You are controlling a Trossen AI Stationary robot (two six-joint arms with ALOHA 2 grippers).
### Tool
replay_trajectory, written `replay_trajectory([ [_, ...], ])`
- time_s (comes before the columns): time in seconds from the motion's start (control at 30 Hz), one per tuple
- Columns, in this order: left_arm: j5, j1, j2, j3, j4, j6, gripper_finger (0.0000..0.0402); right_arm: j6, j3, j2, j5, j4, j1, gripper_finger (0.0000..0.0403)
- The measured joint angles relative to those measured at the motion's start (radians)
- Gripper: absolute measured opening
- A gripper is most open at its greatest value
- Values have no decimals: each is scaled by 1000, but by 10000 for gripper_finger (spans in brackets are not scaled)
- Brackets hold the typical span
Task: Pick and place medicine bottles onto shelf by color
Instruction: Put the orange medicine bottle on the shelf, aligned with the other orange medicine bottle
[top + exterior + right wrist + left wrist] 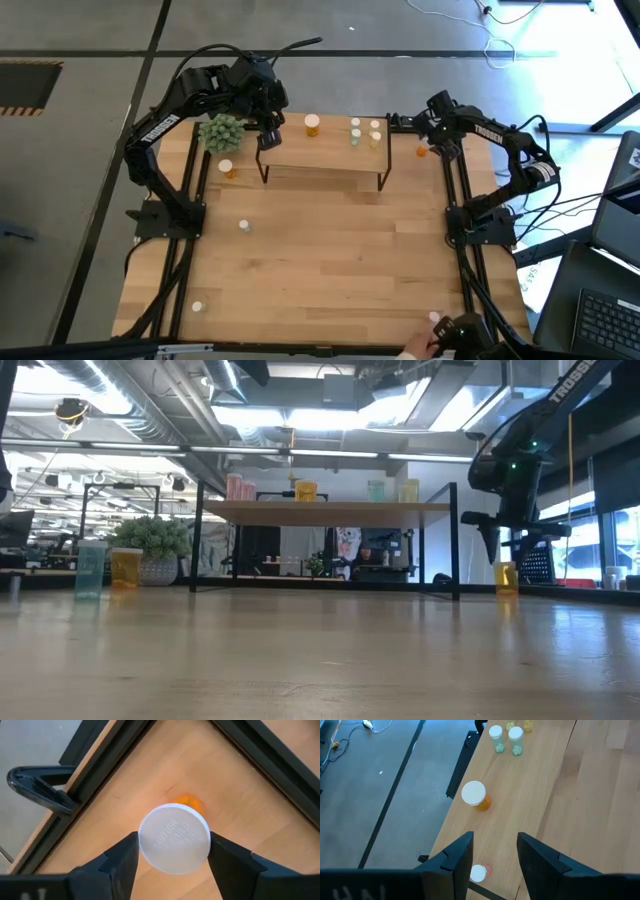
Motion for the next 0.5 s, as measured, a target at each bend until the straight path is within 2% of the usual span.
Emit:
replay_trajectory([
  [0.17, 0, 0, 0, 0, 0, 0, 147, -65, -1, 0, -13, -6, 6, 224],
  [0.5, 0, 0, 0, 0, 0, 0, 147, -94, -3, 1, -15, -11, 19, 225],
])
